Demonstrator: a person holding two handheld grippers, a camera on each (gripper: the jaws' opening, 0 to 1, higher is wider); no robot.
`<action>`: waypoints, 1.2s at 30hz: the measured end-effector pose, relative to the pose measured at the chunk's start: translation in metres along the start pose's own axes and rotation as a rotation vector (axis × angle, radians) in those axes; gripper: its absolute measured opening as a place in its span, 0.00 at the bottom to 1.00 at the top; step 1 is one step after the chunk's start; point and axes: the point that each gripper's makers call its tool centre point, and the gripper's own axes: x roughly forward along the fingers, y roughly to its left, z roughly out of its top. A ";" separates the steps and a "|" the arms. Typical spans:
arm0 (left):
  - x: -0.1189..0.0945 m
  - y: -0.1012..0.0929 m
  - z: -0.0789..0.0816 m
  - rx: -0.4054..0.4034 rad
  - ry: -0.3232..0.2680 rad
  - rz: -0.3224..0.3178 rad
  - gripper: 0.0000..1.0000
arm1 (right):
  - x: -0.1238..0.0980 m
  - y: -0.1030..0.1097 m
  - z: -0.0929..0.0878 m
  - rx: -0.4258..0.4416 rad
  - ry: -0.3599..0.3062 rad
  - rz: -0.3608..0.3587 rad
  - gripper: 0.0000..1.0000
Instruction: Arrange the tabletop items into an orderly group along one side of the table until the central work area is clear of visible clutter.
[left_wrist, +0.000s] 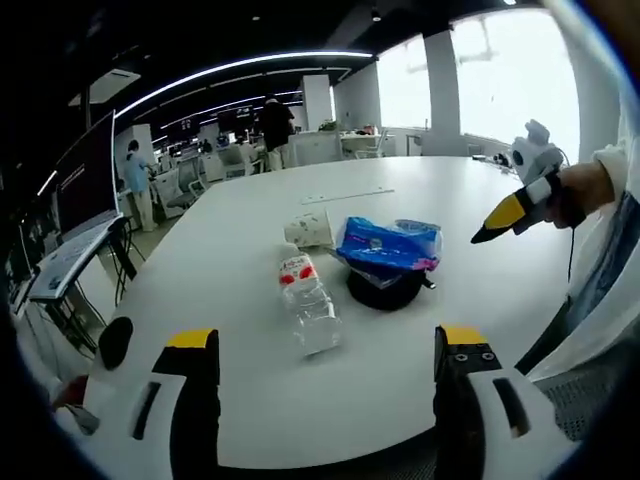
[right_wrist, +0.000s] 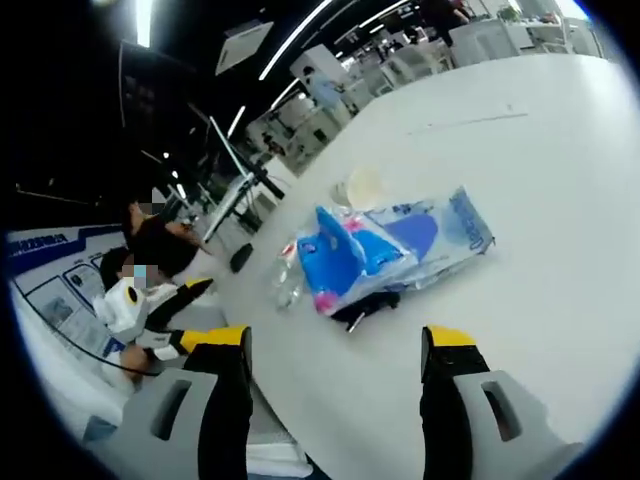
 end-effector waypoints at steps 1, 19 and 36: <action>0.000 0.000 -0.001 0.000 0.002 0.000 0.91 | 0.000 0.002 0.003 -0.008 -0.006 0.005 0.67; 0.000 0.001 -0.004 -0.022 0.015 -0.004 0.88 | -0.004 0.058 0.048 -0.298 -0.149 0.191 0.72; 0.002 -0.005 -0.010 -0.003 0.050 -0.028 0.85 | -0.016 0.015 0.094 -0.586 -0.094 -0.086 0.15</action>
